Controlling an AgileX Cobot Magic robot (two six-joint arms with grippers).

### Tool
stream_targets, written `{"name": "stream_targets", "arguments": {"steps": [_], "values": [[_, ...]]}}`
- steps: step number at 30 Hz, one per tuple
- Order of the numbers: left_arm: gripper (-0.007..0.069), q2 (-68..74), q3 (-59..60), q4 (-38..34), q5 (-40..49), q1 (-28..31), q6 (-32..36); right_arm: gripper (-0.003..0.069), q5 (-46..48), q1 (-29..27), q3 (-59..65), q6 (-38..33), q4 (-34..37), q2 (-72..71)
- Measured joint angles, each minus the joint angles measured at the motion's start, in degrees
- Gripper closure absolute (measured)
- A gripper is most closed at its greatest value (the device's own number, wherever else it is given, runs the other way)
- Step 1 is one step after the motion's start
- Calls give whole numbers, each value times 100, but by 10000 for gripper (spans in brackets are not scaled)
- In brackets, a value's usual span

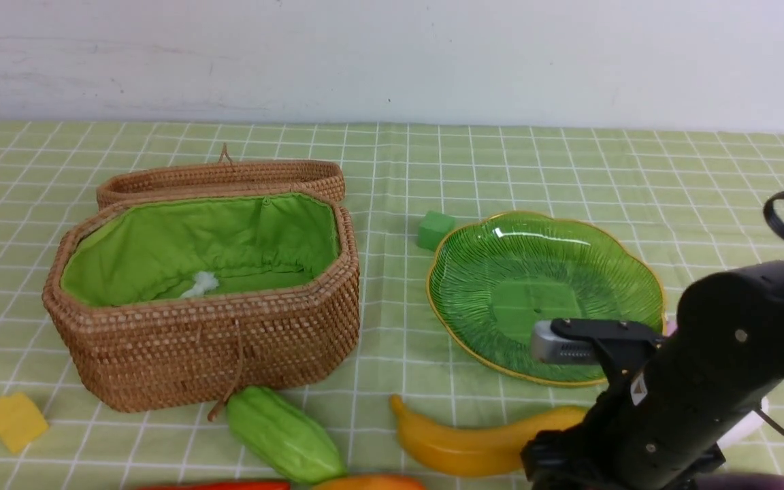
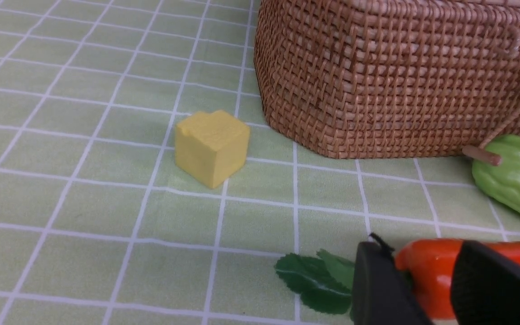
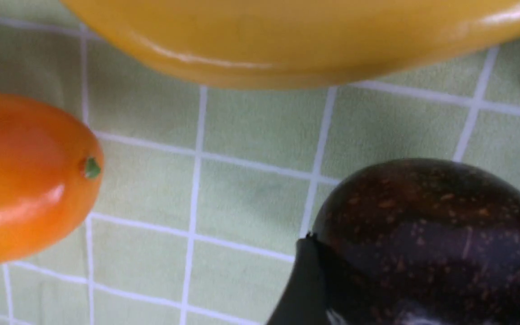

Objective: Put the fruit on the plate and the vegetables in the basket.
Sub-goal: Use the right arm to grab a mangosteen and put it into the right plate

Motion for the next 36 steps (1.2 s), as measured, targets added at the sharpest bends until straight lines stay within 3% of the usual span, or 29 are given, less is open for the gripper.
{"name": "stream_targets", "arguments": {"steps": [6,13,19,27,36], "values": [[386,0,0,0,0,0,0,77,287,0,-497,-474,152,-542],[386,0,0,0,0,0,0,77,-366,-13,-1783,-439,-641,-353],[386,0,0,0,0,0,0,78,-646,-396,-2504,162,-1301,718],[386,0,0,0,0,0,0,78,-608,-841,-2525,736,-1378,1763],[386,0,0,0,0,0,0,-24,-591,-863,-2567,771,-1385,1662]]}}
